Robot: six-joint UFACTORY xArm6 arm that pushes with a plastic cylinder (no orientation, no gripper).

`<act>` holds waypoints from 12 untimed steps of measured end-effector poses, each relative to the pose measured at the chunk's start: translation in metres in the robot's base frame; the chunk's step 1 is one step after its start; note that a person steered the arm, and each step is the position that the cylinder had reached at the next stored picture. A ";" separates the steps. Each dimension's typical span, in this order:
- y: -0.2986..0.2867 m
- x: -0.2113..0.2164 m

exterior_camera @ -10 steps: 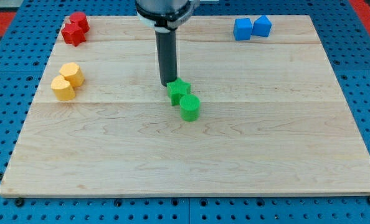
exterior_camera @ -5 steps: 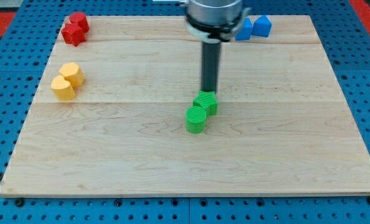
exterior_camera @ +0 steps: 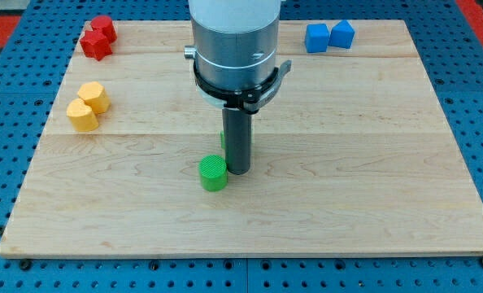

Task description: Move the green blocks towards the bottom center of the board

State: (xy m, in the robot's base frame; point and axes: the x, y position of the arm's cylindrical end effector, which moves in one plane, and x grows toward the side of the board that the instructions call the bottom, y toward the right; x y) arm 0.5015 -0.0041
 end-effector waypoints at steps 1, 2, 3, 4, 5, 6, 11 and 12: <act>0.054 -0.038; -0.004 -0.063; -0.035 -0.047; -0.053 -0.024; -0.064 -0.024; -0.095 -0.024; -0.114 -0.020; -0.054 -0.021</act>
State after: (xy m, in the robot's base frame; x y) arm 0.4805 -0.0579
